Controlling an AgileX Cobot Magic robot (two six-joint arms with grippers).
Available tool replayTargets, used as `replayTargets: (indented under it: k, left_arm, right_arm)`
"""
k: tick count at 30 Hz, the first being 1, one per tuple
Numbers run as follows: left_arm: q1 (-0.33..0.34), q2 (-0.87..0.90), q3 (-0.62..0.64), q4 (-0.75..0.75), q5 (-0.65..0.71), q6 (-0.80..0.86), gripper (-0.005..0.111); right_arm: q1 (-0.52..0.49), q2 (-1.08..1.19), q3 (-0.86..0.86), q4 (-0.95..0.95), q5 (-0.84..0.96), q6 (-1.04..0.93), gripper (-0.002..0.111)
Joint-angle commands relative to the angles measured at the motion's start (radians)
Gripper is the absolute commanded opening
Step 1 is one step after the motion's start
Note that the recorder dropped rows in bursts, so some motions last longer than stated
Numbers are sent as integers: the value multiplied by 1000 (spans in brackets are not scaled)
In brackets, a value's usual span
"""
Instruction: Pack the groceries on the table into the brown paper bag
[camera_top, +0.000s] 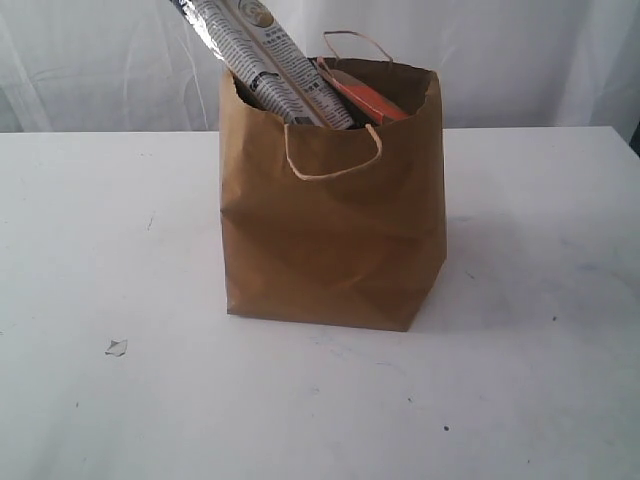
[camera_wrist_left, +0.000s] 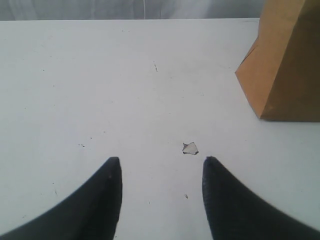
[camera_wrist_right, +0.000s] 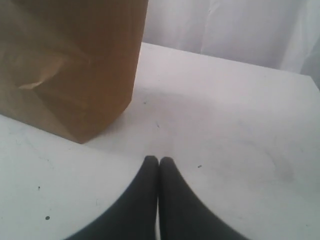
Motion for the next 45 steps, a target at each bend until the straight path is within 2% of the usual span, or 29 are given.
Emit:
replayTargets:
  k: [1, 45]
  left_arm:
    - [3, -4, 3, -7, 5, 3, 53]
    - [3, -4, 3, -7, 5, 3, 53]
  right_arm:
    - [-4, -6, 5, 26, -37, -20, 0]
    - [-4, -6, 5, 48, -39, -20, 0]
